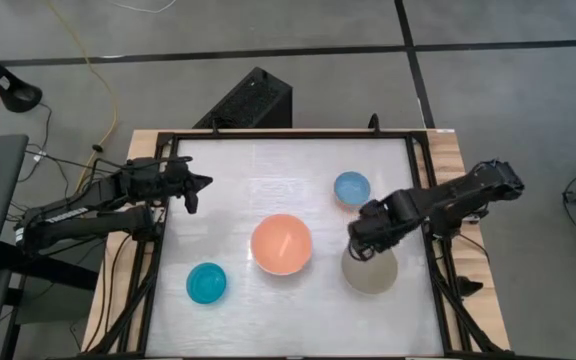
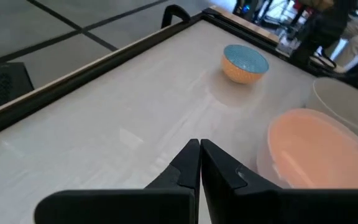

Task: Nest bowls inside each other
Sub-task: Stack the gray bowl into the orange bowl

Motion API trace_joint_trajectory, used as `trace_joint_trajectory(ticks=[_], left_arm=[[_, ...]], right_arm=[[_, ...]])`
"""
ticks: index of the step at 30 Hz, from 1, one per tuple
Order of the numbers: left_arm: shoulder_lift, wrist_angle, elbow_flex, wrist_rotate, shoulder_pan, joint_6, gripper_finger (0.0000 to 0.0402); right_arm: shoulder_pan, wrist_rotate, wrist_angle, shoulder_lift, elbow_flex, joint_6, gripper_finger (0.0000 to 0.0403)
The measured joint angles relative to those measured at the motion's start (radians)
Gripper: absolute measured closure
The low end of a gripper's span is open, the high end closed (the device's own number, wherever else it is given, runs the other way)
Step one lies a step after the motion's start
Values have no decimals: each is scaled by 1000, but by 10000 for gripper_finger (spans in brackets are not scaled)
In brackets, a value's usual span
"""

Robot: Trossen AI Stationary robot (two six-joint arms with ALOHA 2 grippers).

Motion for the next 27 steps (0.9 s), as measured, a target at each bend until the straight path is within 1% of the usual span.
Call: trace_joint_trajectory(ticks=[2,4,8,11,15,19,24,27], left_arm=[[0,-1,0,-11,0,-36,401],[0,0,0,-25,0,-86,401],[0,0,0,-58,0,-198,401],[0,-1,0,-61,0,-251,402],[0,-1,0,-81,0,-317,401],[0,-1,0,-105,0,-353,402],[0,-2,0,-111,0,-353,401],[0,-2,0,-110,0,-334,401]], right_arm=[[7,-7,11,-17,-42,-39,260],[6,-25,74,-47,-110,-90,230],[6,-29,170,-137,-294,-170,171],[6,-30,227,-213,-408,-189,145],[6,-29,315,-308,-536,-219,138],[-8,-33,427,-373,-645,-222,138],[-19,-34,598,-390,-733,-205,137],[-32,-34,647,-366,-744,-186,138]])
